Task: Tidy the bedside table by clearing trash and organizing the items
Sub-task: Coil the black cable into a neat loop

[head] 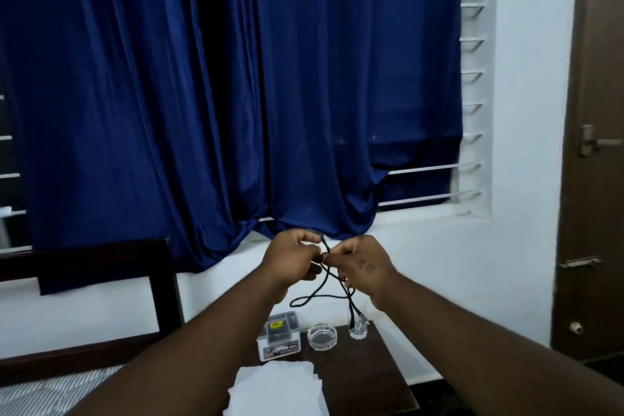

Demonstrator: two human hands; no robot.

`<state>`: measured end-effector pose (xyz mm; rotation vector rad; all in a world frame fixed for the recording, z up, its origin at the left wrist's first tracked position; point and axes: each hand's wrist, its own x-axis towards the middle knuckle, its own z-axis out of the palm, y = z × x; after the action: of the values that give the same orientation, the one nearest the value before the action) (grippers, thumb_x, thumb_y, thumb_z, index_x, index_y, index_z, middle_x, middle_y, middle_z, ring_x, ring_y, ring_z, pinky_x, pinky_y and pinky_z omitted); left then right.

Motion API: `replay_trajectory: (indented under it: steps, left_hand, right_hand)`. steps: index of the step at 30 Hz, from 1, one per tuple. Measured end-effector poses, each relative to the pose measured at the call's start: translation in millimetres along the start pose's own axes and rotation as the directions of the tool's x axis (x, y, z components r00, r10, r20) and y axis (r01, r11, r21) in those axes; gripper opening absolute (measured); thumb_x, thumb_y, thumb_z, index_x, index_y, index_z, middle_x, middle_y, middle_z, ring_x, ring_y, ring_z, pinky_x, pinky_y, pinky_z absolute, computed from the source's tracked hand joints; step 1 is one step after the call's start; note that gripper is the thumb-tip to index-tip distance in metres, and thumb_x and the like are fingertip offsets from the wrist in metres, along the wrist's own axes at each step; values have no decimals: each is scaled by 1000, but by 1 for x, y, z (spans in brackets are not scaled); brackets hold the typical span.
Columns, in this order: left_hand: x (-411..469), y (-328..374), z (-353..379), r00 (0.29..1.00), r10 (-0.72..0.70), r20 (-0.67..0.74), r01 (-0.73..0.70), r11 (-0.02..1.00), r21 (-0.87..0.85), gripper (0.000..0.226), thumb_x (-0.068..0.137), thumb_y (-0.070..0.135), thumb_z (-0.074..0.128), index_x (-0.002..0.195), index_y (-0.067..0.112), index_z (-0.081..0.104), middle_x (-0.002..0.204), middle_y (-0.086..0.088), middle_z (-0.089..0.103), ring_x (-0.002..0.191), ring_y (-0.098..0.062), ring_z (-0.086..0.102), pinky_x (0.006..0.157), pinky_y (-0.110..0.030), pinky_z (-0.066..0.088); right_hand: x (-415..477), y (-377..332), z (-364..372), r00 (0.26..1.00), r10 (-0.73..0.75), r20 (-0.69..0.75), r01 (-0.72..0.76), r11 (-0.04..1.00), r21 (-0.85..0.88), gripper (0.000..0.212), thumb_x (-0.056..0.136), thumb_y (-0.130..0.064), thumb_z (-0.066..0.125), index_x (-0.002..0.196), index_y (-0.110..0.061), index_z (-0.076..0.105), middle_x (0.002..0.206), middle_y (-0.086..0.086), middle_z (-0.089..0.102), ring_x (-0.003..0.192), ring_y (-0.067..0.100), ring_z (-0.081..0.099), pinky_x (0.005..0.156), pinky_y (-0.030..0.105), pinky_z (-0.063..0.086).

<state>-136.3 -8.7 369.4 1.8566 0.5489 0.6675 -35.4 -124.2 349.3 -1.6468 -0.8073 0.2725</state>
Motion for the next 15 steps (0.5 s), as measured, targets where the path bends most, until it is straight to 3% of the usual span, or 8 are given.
replay_trajectory:
  steps: [3, 8, 11, 15]
  left_hand:
    - [-4, 9, 9, 996, 82, 30, -84, 993, 78, 22, 94, 5, 62, 113, 14, 66, 90, -20, 73, 68, -23, 69, 62, -32, 57]
    - [-4, 20, 25, 957, 289, -36, -270, 927, 260, 11, 89, 10, 71, 90, 15, 61, 73, -10, 67, 62, -22, 72, 65, -42, 59]
    - [-5, 26, 33, 916, 396, -67, -348, 864, 364, 19, 86, 19, 75, 82, 23, 57, 69, 0, 66, 65, -21, 69, 64, -42, 56]
    - [-5, 30, 35, 827, 562, 18, -485, 697, 529, 12, 86, 24, 78, 92, 32, 71, 87, 9, 60, 82, -8, 60, 72, -31, 51]
  right_hand:
    - [-6, -8, -18, 998, -57, -17, 55, 994, -92, 15, 79, -20, 78, 72, -7, 75, 51, 0, 62, 54, 15, 54, 55, 29, 43]
    - [-14, -16, -47, 994, -100, 31, 104, 982, -159, 17, 81, -19, 72, 69, -7, 75, 75, 17, 75, 60, 18, 55, 54, 27, 42]
    - [-15, -19, -60, 990, -135, 44, 142, 966, -217, 21, 84, -19, 71, 67, -7, 74, 71, 14, 75, 56, 12, 54, 60, 28, 43]
    - [-13, -20, -72, 988, -140, 59, 149, 966, -210, 18, 88, -17, 72, 72, -9, 76, 62, 2, 69, 47, 1, 52, 57, 21, 41]
